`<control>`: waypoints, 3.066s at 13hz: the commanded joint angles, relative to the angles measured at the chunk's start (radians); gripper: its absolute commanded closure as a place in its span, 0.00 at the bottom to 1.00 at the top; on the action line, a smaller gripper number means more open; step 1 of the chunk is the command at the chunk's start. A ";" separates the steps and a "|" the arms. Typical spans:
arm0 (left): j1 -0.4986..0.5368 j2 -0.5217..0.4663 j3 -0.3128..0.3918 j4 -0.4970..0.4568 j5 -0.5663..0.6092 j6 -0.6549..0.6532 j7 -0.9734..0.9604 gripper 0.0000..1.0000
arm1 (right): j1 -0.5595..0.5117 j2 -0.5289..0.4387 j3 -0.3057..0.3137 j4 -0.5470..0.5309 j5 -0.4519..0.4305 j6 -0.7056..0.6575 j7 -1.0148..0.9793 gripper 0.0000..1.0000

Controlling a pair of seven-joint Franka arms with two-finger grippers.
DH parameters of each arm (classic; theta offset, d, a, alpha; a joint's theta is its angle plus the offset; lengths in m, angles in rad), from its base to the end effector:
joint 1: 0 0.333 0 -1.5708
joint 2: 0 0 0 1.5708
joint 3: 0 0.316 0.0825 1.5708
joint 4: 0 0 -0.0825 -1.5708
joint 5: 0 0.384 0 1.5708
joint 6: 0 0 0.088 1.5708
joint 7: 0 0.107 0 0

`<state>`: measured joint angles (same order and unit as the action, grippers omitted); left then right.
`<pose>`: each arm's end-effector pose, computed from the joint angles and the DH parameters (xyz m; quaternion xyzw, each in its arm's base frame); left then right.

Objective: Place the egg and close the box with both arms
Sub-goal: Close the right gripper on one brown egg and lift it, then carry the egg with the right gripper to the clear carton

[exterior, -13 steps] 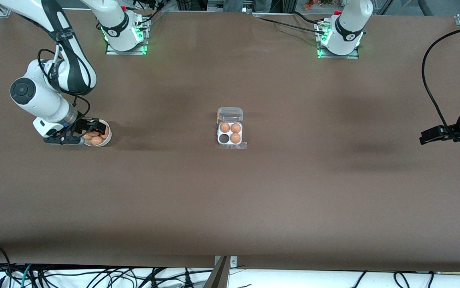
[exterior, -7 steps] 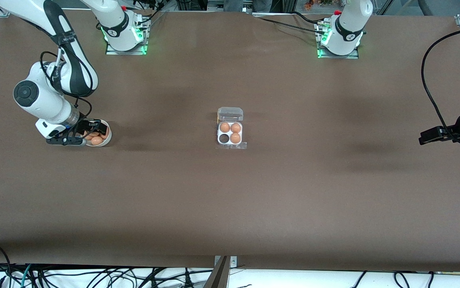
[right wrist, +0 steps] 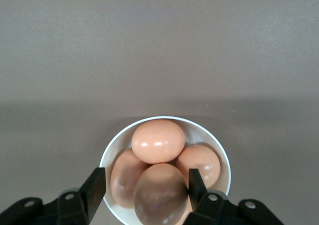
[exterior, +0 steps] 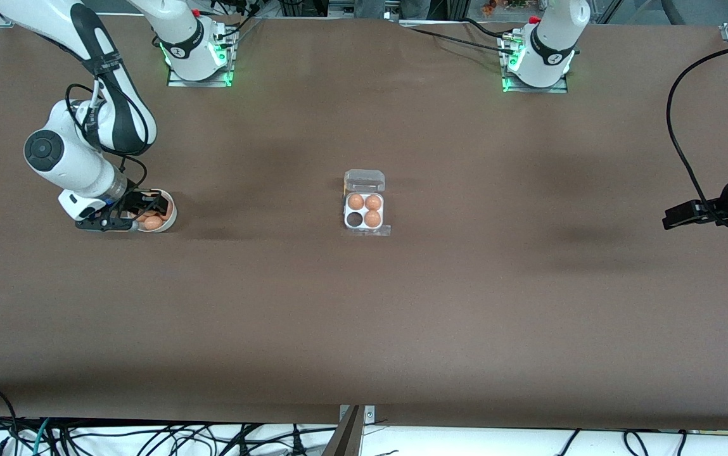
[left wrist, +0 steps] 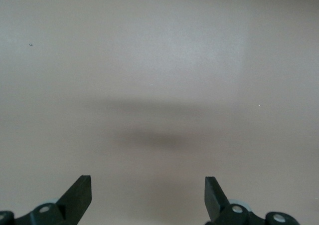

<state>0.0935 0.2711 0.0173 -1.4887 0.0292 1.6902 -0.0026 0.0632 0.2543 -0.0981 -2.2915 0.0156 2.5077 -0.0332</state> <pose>0.6330 0.0720 0.5115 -0.9978 -0.0542 0.0356 0.0149 0.5267 -0.0192 0.2369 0.9998 -0.0059 -0.0186 0.0072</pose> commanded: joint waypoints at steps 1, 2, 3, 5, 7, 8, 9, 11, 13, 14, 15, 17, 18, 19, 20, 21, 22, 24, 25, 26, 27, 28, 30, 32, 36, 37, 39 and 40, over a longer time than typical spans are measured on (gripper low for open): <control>0.008 0.013 0.000 0.027 -0.022 -0.003 0.026 0.00 | -0.008 0.008 0.001 0.007 -0.006 0.011 -0.014 0.31; 0.008 0.013 -0.002 0.027 -0.022 -0.003 0.026 0.00 | -0.011 0.011 0.001 0.007 -0.006 0.010 -0.014 0.35; 0.008 0.013 -0.002 0.027 -0.022 -0.003 0.026 0.00 | -0.011 0.011 0.001 0.007 -0.006 0.006 -0.016 0.38; 0.009 0.011 -0.002 0.027 -0.022 -0.003 0.026 0.00 | -0.019 0.014 0.000 0.007 -0.006 0.006 -0.033 0.42; 0.009 0.011 -0.002 0.027 -0.022 -0.003 0.026 0.00 | -0.029 0.016 0.001 0.009 -0.006 0.006 -0.047 0.45; 0.009 0.011 0.000 0.027 -0.022 -0.003 0.026 0.00 | -0.031 0.016 0.001 0.009 -0.006 0.005 -0.047 0.47; 0.008 0.011 -0.002 0.027 -0.020 -0.003 0.024 0.00 | -0.031 0.016 0.001 0.009 -0.006 0.005 -0.047 0.50; 0.009 0.011 -0.002 0.027 -0.020 -0.003 0.026 0.00 | -0.031 0.022 0.001 0.009 -0.006 0.002 -0.048 0.56; 0.009 0.013 0.000 0.027 -0.020 -0.003 0.026 0.00 | -0.031 0.028 0.001 0.009 -0.006 0.002 -0.047 0.61; 0.009 0.013 -0.002 0.027 -0.020 -0.003 0.026 0.00 | -0.029 0.028 0.001 0.014 -0.006 0.002 -0.050 0.64; 0.008 0.013 -0.002 0.027 -0.020 -0.003 0.024 0.00 | -0.028 0.026 0.001 0.020 -0.006 0.002 -0.051 0.68; 0.008 0.013 -0.002 0.027 -0.020 -0.003 0.024 0.00 | -0.028 0.028 0.001 0.047 -0.006 -0.032 -0.051 0.70; 0.009 0.013 -0.002 0.027 -0.020 -0.003 0.026 0.00 | -0.026 0.028 0.003 0.069 -0.006 -0.073 -0.053 0.71; 0.008 0.013 -0.002 0.027 -0.020 -0.003 0.024 0.00 | -0.026 0.028 0.003 0.098 -0.006 -0.114 -0.053 0.71; 0.008 0.013 -0.002 0.027 -0.020 -0.001 0.024 0.00 | -0.025 0.028 0.003 0.119 -0.006 -0.153 -0.053 0.71; 0.009 0.013 -0.002 0.027 -0.020 -0.003 0.024 0.00 | -0.026 0.028 0.003 0.129 -0.006 -0.177 -0.050 0.72; 0.009 0.013 -0.002 0.027 -0.020 -0.003 0.026 0.00 | -0.025 0.029 0.003 0.136 -0.006 -0.182 -0.050 0.72; 0.008 0.013 -0.002 0.027 -0.020 -0.003 0.024 0.00 | -0.023 0.028 0.003 0.147 -0.006 -0.184 -0.053 0.73; 0.009 0.013 -0.002 0.027 -0.020 -0.003 0.024 0.00 | -0.022 0.028 0.003 0.153 -0.006 -0.185 -0.053 0.73; 0.008 0.013 -0.002 0.027 -0.020 -0.003 0.021 0.00 | -0.020 0.028 0.006 0.167 -0.006 -0.199 -0.051 0.73; 0.008 0.013 -0.002 0.027 -0.020 -0.003 0.020 0.00 | -0.013 0.028 0.014 0.194 -0.006 -0.237 -0.042 0.74; 0.008 0.013 -0.004 0.027 -0.020 -0.003 0.020 0.00 | 0.006 0.028 0.014 0.239 -0.005 -0.291 -0.037 0.75; 0.008 0.013 -0.004 0.027 -0.018 -0.003 0.024 0.00 | 0.047 0.029 0.014 0.320 0.000 -0.412 0.007 0.75; 0.008 0.013 -0.004 0.027 -0.020 -0.003 0.024 0.00 | 0.119 0.029 0.014 0.378 0.000 -0.480 0.121 0.75; 0.003 0.013 -0.007 0.027 -0.020 -0.003 0.018 0.00 | 0.300 0.068 0.014 0.457 0.012 -0.500 0.382 0.75; 0.002 0.013 -0.007 0.027 -0.020 -0.003 0.018 0.00 | 0.350 0.094 0.014 0.489 0.014 -0.500 0.457 0.75; -0.001 0.013 -0.007 0.027 -0.020 -0.003 0.020 0.00 | 0.443 0.159 0.014 0.568 0.020 -0.500 0.589 0.75; -0.005 0.013 -0.007 0.027 -0.020 -0.003 0.020 0.00 | 0.481 0.196 0.015 0.614 0.032 -0.500 0.640 0.75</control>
<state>0.0913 0.2730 0.0098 -1.4870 0.0292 1.6905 -0.0027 0.4848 0.3624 -0.0734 -1.7961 0.0259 2.0373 0.5220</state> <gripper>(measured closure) 0.000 0.515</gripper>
